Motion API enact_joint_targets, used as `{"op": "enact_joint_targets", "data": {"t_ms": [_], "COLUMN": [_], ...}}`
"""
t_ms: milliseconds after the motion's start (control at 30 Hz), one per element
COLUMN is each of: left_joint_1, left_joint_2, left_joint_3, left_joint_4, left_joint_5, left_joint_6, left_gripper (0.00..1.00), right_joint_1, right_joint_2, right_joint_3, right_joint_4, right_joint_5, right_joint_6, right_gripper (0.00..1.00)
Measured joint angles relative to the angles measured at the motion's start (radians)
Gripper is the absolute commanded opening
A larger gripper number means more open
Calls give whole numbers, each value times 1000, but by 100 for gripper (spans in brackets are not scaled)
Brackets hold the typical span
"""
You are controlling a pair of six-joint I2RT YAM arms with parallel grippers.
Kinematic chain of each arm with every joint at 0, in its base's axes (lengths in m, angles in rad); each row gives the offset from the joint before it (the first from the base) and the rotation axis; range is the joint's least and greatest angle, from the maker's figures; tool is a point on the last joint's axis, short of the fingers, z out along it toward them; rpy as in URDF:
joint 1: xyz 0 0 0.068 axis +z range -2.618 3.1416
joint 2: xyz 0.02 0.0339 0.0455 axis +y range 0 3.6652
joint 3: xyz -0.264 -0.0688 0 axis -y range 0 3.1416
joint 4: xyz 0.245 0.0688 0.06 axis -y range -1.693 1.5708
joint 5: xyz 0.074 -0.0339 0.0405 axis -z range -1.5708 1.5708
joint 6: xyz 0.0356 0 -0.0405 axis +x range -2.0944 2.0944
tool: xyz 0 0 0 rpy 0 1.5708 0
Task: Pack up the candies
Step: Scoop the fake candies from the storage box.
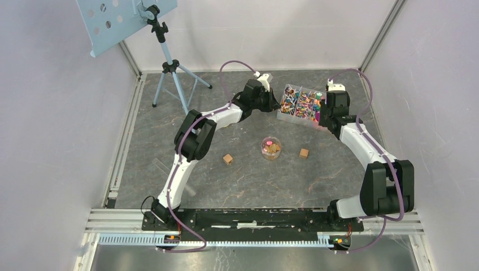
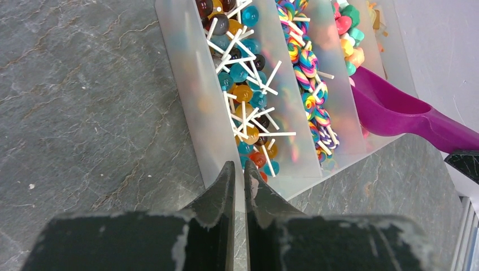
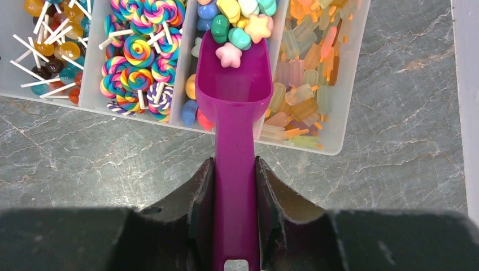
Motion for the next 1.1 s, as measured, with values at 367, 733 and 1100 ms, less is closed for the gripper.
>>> {"op": "enact_joint_targets", "data": {"t_ms": [367, 733, 1100], "left_joint_1": [0, 6, 6], "left_joint_2": [1, 3, 3], "left_joint_3": [-1, -4, -4], "left_joint_4": [10, 19, 19], "left_joint_5": [5, 22, 19], "left_joint_6": [-1, -11, -20], "left_gripper": [2, 3, 11], "right_joint_1": [-6, -7, -8], "right_joint_2": [21, 18, -47], "right_joint_3": [-71, -135, -229], "right_joint_4": [66, 122, 227], "right_joint_5": [-39, -55, -58], "right_joint_6": [-35, -60, -113], "right_gripper": [0, 0, 0]}}
